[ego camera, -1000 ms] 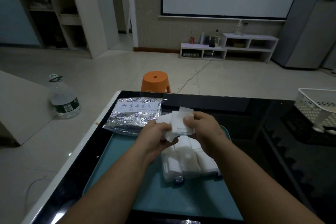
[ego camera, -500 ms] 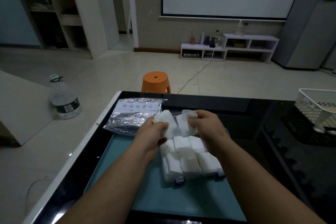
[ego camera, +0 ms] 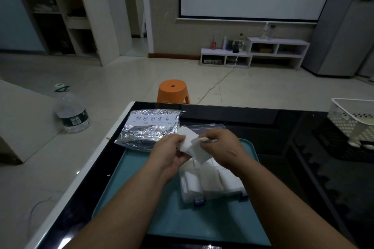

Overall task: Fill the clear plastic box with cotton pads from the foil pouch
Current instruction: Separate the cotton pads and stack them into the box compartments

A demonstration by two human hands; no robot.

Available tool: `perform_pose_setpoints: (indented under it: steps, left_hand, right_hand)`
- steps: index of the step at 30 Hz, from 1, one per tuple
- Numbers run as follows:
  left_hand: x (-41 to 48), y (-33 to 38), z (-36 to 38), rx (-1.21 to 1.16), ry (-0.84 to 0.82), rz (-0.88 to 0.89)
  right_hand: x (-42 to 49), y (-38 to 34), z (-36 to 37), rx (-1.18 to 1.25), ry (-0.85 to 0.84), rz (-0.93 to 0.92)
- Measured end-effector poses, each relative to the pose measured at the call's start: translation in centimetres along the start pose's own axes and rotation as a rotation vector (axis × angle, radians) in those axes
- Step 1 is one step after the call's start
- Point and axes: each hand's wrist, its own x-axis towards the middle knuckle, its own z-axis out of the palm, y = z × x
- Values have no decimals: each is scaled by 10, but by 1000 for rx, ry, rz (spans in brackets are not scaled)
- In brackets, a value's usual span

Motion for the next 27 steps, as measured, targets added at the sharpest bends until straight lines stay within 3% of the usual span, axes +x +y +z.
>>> perform_pose_setpoints:
  steps: [8, 13, 22, 27]
  left_hand:
    - [2, 2, -1, -74, 9, -12]
    - [1, 3, -2, -100, -22, -40]
    - [8, -2, -6, -50, 4, -1]
    - [4, -1, -3, -58, -1, -34]
  right_hand:
    - [3, 3, 1, 35, 18, 71]
    - [3, 1, 1, 186, 81, 103]
    - [1, -1, -1, 277, -46, 121]
    - [1, -1, 0, 278, -8, 132]
